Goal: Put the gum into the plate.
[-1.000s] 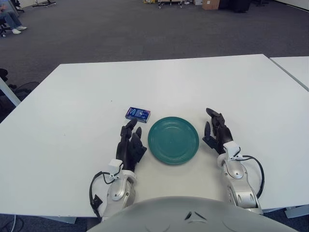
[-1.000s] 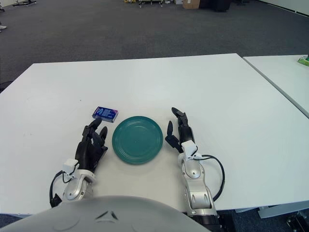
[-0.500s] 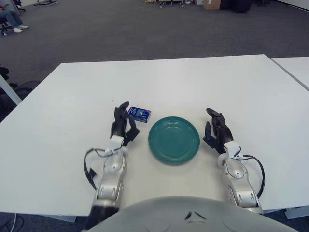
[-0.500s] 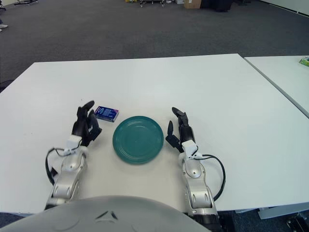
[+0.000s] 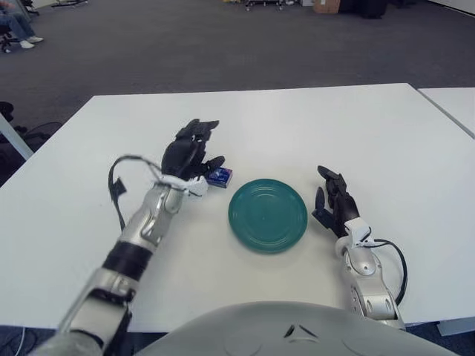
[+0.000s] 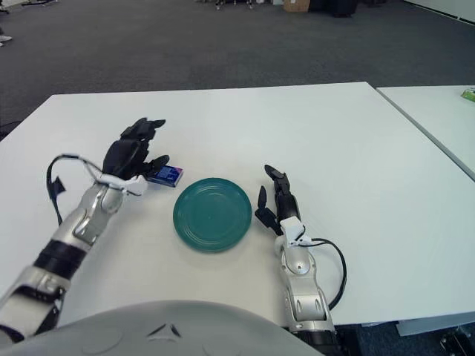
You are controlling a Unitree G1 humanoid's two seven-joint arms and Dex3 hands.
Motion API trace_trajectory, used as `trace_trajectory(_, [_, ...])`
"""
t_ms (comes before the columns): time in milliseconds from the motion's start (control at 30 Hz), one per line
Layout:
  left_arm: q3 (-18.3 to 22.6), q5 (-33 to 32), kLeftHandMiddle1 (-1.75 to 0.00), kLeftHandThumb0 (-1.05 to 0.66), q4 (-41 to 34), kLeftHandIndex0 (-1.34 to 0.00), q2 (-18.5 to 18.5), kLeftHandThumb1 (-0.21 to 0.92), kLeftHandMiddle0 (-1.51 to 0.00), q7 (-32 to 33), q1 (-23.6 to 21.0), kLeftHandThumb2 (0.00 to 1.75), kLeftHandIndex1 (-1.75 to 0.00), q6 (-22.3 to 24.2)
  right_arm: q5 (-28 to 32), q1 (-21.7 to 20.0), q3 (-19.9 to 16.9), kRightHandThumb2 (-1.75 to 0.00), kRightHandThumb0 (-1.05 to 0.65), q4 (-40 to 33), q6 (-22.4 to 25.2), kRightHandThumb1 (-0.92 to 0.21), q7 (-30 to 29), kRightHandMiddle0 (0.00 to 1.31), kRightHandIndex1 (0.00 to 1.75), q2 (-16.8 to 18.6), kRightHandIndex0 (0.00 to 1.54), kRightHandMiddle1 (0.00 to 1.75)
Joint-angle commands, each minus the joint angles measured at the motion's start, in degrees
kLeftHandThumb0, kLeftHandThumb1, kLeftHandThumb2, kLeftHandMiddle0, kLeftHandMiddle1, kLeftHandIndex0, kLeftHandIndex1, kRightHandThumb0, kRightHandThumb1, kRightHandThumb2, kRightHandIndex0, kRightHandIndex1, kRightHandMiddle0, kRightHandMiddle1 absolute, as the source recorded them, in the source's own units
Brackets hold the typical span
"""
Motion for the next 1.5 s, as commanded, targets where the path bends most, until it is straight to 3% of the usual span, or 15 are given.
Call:
trace_trajectory(0, [-5.2,3.1,-0.02,-0.96,4.8,0.00,0.1,0.92,-0.29,-5.4,-4.6,0.54,-0.91,-0.7,0.2,2.2,0.0,-0.99,-0.73,2.5,3.0,-0.92,0.2,0.00,0.00,0.3,0.16,0.57])
trace_trajectory(167, [-10.4,5.9,-0.02,-0.92,11.8,0.00,1.7,0.92,-0.32,-9.2,-9.2,0.43,-0.98,-3.5,0.1,2.9,0.2,-0.99,-0.73,2.1,3.2,-0.92,-0.2,0.00,0.01,0.7,0.16,0.57])
trace_trajectory(467, [-17.4,8.9,-0.01,-0.77,30.7,-0.04,-0.6,0.88,-0.32,-8.3,-18.0,0.21,-1.08,-7.9,0.7,4.2,-0.1,-0.99,-0.72,1.5,3.1,-0.92,-0.1,0.00,0.00,1.2,0.15,0.58])
trace_trajectory(700, [-20.5,8.6,0.00,-0.69,38.7,-0.06,-2.2,0.84,-0.29,-7.0,-20.3,0.20,-1.11,-11.0,0.7,5.0,-1.1,-1.00,-0.70,1.1,3.0,-0.92,0.1,0.00,0.00,0.8,0.15,0.55])
trace_trajectory(933, [-22.0,7.0,0.00,-0.63,44.4,-0.12,-4.1,0.64,-0.29,-7.8,-21.1,0.53,-1.22,-14.0,-0.3,5.1,-1.5,-0.99,-0.69,1.6,2.2,-0.92,-0.3,0.00,0.00,0.3,0.15,0.54])
trace_trajectory(1467, [-22.9,4.4,0.00,-0.65,50.5,-0.10,-4.2,0.54,-0.23,-9.6,-22.5,0.66,-1.21,-14.6,-0.1,4.7,-2.0,-1.00,-0.67,3.3,1.1,-0.92,-0.5,0.00,0.01,-0.1,0.16,0.54])
